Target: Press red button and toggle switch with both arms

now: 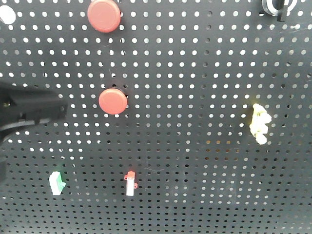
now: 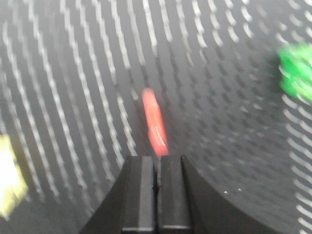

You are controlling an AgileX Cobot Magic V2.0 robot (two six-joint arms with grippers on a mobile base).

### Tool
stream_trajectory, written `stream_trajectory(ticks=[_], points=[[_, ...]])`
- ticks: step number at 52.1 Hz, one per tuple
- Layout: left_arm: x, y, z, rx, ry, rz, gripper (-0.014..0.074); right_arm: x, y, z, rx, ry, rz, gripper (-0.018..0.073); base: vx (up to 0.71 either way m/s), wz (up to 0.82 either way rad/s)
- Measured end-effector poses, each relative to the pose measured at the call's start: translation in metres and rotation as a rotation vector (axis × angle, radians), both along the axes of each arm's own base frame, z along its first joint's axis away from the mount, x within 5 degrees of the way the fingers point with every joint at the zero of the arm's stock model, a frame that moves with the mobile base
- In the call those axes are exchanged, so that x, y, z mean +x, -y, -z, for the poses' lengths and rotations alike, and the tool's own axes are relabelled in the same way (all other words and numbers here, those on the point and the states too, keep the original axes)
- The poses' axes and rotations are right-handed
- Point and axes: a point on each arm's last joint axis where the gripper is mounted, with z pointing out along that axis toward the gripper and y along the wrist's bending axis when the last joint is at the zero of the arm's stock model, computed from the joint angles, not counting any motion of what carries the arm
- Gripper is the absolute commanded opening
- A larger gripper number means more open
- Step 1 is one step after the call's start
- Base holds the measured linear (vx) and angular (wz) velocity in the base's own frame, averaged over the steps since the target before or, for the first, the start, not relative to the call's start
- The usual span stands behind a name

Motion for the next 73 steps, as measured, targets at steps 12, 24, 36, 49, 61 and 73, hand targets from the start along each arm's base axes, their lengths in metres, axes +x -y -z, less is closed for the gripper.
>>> stream_trajectory(ticks=[12,24,36,49,61,73], points=[[0.000,0.000,-0.001,-0.005,0.005,-0.005,0.0001,0.038,-0.032,-0.028,-0.079,-0.092,-0.297,0.0000,0.00,0.00],[0.001,0.000,-0.001,-0.007,0.007,-0.007,0.0001,0.065,-0.087,-0.058,-0.257,-0.037,-0.594,-0.0004,0.00,0.00],[0.001,0.000,-0.001,-0.008,0.008,-0.008,0.0001,0.096,-0.111,-0.088,-0.285,0.018,-0.614,-0.0004,0.00,0.00],[0.001,0.000,-0.001,-0.008,0.008,-0.008,0.0001,0.111,-0.119,-0.104,-0.303,0.050,-0.602,-0.0004,0.00,0.00],[0.001,0.000,-0.001,-0.008,0.008,-0.008,0.0001,0.118,-0.122,-0.102,-0.345,0.058,-0.580,-0.0004,0.00,0.00],[0.001,0.000,-0.001,-0.008,0.009,-0.009,0.0001,0.129,-0.102,-0.103,-0.281,0.029,-0.489,-0.0004,0.00,0.00]])
